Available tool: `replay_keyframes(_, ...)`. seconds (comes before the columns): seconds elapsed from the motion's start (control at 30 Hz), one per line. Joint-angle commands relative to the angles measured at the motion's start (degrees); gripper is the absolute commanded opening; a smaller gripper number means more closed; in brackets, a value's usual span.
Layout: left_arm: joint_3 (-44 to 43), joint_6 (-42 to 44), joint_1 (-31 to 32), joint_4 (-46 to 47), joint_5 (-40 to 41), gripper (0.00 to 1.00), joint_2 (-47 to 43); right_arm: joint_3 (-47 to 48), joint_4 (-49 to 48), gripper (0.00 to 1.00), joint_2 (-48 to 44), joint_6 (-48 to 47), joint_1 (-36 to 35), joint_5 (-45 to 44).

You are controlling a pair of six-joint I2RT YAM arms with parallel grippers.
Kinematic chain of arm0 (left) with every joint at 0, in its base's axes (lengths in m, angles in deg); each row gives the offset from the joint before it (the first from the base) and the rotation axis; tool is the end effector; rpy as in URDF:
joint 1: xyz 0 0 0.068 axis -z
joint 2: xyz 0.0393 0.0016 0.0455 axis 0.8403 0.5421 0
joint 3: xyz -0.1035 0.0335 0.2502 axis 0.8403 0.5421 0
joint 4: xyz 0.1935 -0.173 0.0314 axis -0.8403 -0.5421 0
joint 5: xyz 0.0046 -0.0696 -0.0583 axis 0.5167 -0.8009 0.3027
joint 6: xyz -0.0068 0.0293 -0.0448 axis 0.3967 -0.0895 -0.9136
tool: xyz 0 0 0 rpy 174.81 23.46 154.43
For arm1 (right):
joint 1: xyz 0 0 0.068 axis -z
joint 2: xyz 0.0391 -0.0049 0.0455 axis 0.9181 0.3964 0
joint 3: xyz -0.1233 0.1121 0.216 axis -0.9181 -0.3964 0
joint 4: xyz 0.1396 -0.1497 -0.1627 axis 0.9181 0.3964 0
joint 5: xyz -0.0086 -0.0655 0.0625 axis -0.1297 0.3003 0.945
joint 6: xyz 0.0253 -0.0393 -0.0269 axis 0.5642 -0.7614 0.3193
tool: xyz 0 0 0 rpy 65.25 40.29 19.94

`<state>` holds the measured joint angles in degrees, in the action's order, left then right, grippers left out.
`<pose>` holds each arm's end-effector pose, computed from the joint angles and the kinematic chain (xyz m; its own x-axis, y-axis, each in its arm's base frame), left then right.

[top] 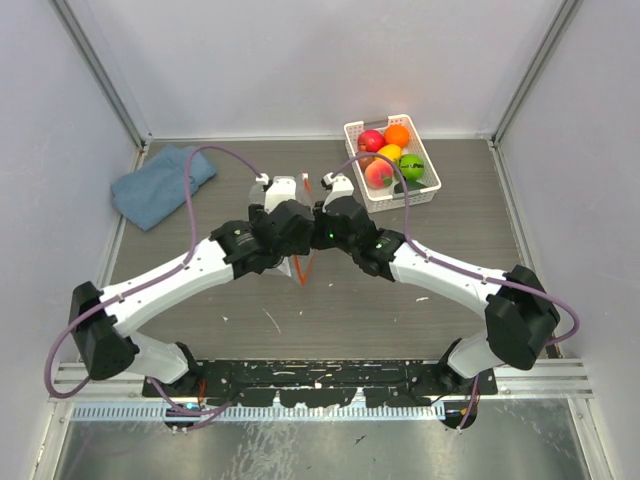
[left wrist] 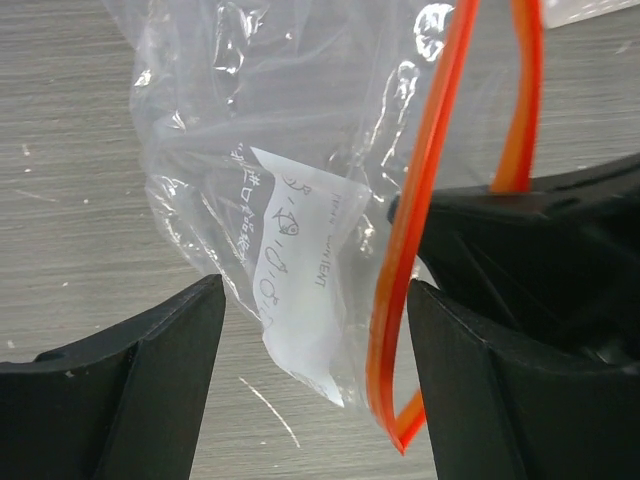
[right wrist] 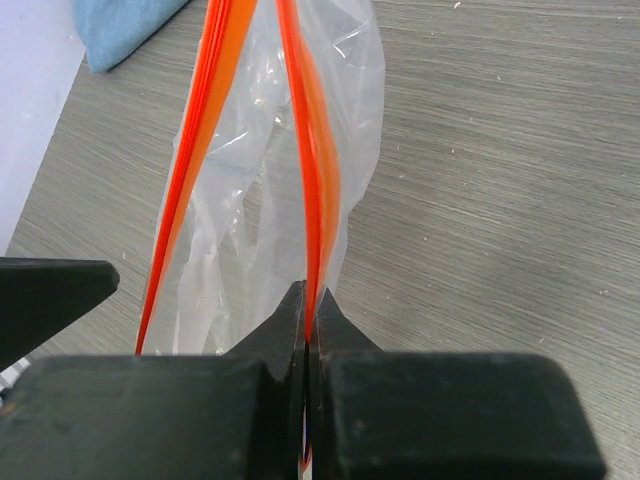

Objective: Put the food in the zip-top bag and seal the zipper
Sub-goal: Open the zipper of the food storage bag.

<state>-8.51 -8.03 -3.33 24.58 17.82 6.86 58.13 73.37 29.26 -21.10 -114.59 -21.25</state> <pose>0.1856 -0.2199 0.3359 -0.6037 -0.0377 -0.7964 0.0801 0.9910 -0.1076 0.2312 0.2483 0.2799 -0.5708 0.1084 -0.8139 -0.4105 0.8209 0.3971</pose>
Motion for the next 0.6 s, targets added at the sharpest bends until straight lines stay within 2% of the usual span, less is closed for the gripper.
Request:
replay_keyframes(0.0, -5.04, -0.45, 0.60, -3.48, 8.69, 0.73, 2.29, -0.30, -3.50, 0.01, -1.89, 0.73, -0.46, 0.62)
replay_keyframes(0.17, -6.31, -0.12, 0.57, -8.61, 14.27, 0.62, 2.94, -0.49, -2.74, 0.01, -1.72, 0.43, -0.40, -1.04)
replay_keyframes(0.37, -7.66, 1.78, 0.64, -13.63, 18.94, 0.25, 0.57, 0.52, -0.73, 0.01, -0.52, 0.25, -0.41, -2.96)
replay_keyframes(0.5, -8.92, 4.56, 0.65, -15.22, 18.98, 0.02, -1.16, 1.53, 0.06, 0.01, 1.15, 0.13, -0.42, -2.98)
replay_keyframes(0.57, -10.02, 6.01, 0.56, -16.98, 19.16, 0.00, -1.31, 2.15, 0.67, 0.01, 2.07, -0.06, -0.42, -3.13)
